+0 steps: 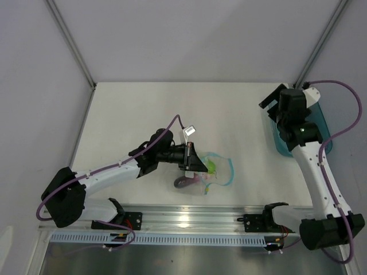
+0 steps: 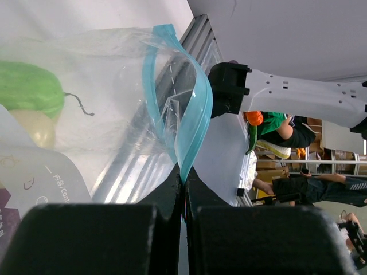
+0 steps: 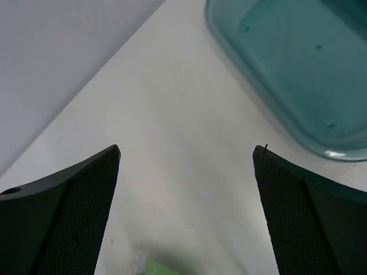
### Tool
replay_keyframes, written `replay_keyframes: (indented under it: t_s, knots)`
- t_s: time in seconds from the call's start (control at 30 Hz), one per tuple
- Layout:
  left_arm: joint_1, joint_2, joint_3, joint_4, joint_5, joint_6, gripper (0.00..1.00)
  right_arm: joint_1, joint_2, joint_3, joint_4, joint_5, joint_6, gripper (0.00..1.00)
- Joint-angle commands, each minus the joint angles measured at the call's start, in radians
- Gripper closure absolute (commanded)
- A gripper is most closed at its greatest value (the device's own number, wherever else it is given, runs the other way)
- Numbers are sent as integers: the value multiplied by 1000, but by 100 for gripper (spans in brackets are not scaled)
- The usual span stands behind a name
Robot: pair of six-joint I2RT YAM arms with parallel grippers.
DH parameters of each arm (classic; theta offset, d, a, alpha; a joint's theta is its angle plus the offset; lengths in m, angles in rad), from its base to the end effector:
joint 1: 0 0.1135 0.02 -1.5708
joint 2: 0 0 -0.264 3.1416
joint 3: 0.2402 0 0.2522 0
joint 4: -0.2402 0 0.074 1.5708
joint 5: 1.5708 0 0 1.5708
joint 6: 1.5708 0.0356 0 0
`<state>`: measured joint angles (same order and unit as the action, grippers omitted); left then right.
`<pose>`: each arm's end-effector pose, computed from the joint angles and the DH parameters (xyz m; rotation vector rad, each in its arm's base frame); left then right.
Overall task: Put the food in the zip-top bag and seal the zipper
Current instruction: Place the fake food in the zipper food storage bag, then pick up the fake food from the bin.
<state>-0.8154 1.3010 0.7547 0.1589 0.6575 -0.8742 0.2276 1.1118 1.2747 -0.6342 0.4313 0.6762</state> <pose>0.1794 -0.2222 0.2534 0.4508 2.2710 -1.6453 0.2272 0.0373 0.4008 0.6998 1.8721 0.1397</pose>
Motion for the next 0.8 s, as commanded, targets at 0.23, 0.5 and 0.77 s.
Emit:
replay_keyframes:
  t_s: [0.23, 0.5, 0.77]
  knots:
    - [5, -23, -8, 54, 28, 4, 99, -344, 337, 107, 165, -6, 68, 5]
    - [5, 29, 31, 41, 73, 14, 99, -343, 535, 87, 359, 122, 74, 4]
    - [15, 104, 63, 48, 111, 11, 99, -346, 790, 218, 358, 322, 4, 3]
